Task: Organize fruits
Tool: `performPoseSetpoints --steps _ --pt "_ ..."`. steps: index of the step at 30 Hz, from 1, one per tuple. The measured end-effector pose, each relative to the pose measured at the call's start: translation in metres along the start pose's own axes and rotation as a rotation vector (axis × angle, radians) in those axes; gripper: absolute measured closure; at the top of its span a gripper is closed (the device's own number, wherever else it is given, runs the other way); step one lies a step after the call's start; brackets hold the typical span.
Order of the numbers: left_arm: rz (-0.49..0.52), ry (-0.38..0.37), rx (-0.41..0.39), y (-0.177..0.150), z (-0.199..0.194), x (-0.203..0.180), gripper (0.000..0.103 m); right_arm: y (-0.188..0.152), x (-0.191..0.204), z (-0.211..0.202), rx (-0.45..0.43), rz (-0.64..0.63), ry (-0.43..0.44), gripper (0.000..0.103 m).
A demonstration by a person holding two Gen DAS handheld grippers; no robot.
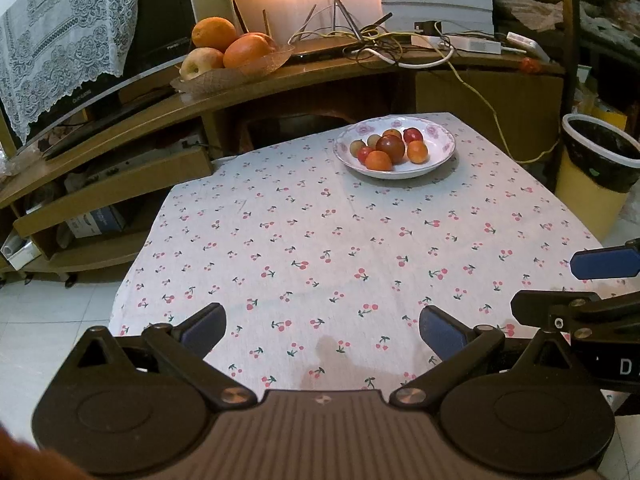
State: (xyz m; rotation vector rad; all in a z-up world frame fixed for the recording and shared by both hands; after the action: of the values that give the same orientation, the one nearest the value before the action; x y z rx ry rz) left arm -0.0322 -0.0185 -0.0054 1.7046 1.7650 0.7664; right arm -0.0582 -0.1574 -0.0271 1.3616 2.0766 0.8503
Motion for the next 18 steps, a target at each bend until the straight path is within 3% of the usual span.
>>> performPoseSetpoints --steps 18 --pt "0.009 -0.017 -0.013 -0.001 -0.005 -0.003 0.0 -0.01 -0.013 0.0 0.031 0.038 -0.062 0.038"
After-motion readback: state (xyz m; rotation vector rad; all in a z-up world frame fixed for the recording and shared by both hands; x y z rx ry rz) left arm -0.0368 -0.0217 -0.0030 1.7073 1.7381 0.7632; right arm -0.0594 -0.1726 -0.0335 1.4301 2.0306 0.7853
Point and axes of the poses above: each gripper's, at about its wrist camera, not at the fingertips, and z roughly the way its jaws point, x to its left, y to its top, the point moved 4 cm from there along z, roughly the way its jaws point, and after that the axes turned 11 degrees about -z, right-handed, at the moved point
